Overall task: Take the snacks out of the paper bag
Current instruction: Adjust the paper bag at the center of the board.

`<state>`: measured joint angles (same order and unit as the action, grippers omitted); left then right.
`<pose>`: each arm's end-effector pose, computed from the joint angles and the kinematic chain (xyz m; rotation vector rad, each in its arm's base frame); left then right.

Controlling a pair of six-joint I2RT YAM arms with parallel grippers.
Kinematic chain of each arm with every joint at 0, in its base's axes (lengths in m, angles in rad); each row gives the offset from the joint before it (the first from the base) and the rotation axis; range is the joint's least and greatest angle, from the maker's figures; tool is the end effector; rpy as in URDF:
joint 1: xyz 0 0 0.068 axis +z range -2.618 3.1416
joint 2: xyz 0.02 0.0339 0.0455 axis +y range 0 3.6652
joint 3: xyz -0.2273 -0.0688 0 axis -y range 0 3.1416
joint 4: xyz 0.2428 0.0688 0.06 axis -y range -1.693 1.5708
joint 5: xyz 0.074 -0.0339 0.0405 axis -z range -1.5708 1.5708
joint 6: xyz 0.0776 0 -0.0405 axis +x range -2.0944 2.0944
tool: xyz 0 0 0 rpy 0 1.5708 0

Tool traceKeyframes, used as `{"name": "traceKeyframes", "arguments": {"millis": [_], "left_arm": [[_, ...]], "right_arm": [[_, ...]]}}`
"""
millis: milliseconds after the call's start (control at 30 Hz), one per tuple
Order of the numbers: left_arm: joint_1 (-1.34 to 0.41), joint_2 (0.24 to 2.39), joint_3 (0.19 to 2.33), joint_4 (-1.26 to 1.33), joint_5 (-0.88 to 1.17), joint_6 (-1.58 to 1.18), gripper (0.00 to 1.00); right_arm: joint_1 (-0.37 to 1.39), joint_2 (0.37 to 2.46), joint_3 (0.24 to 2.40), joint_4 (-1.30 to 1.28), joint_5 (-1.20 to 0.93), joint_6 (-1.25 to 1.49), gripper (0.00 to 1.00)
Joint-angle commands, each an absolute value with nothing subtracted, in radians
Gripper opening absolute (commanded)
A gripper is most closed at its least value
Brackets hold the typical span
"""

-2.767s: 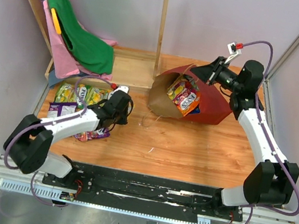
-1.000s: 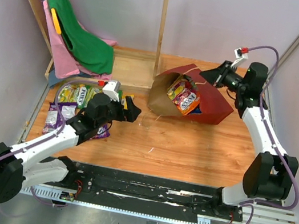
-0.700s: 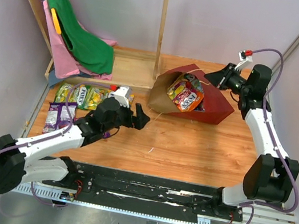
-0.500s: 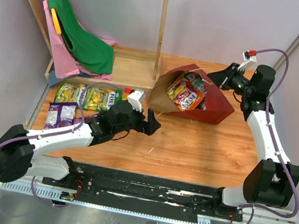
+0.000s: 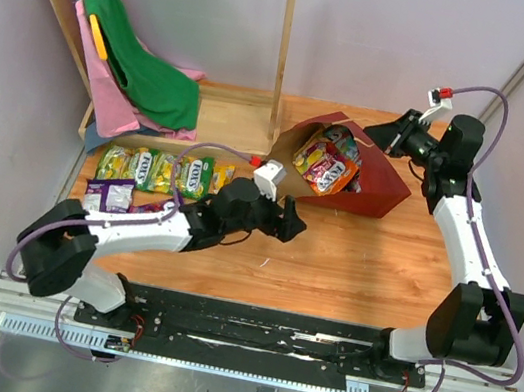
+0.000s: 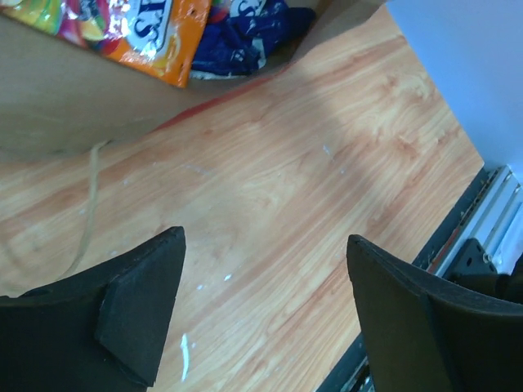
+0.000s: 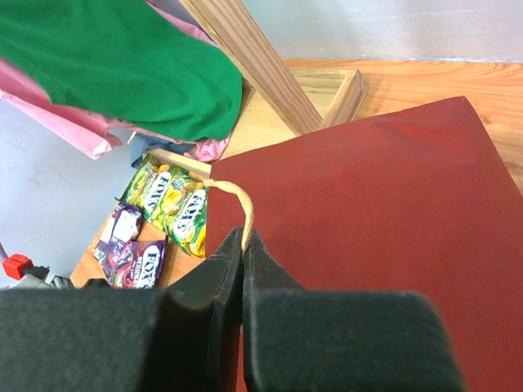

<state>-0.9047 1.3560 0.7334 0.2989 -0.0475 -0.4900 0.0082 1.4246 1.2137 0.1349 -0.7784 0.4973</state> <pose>0.2176 -0.2709 0.1945 0.3779 1.9621 -0.8864 0.3653 0.0575 0.3364 -0.2044 1.7141 1.0147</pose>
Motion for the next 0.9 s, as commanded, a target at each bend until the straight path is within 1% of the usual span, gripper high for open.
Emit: {"name": "traceKeyframes", "arguments": {"millis": [0, 67, 200, 367, 467, 600, 733, 867], "left_arm": [[-0.926, 1.470, 0.843, 0.369, -0.060, -0.468, 0.87], [-0.929, 1.532, 0.884, 0.386, -0.061, -0.477, 0.89], [-0.931, 1.633, 0.944, 0.427, -0.105, -0.462, 0.91], [-0.931, 1.667, 1.007, 0.432, -0.207, -0.388, 0.93], [-0.931, 1.611, 0.971, 0.511, -0.163, -0.365, 0.93], [-0.931, 1.516, 0.910, 0.575, -0.026, -0.326, 0.95], [-0.931, 1.470, 0.903, 0.529, -0.018, -0.228, 0.99], [-0.931, 1.516, 0.956, 0.425, 0.025, -0.063, 1.00]], "right_arm": [[-0.006, 1.406, 1.203, 0.199, -0.793, 0.538, 0.01], [-0.005, 1.410, 1.199, 0.215, -0.800, 0.552, 0.01], [-0.002, 1.409, 1.189, 0.234, -0.804, 0.567, 0.01], [0.005, 1.404, 1.187, 0.242, -0.810, 0.570, 0.01], [0.005, 1.402, 1.189, 0.240, -0.806, 0.564, 0.01], [0.007, 1.415, 1.196, 0.244, -0.809, 0.570, 0.01], [0.019, 1.420, 1.194, 0.257, -0.816, 0.581, 0.01], [0.033, 1.416, 1.196, 0.259, -0.818, 0.579, 0.01]]}}
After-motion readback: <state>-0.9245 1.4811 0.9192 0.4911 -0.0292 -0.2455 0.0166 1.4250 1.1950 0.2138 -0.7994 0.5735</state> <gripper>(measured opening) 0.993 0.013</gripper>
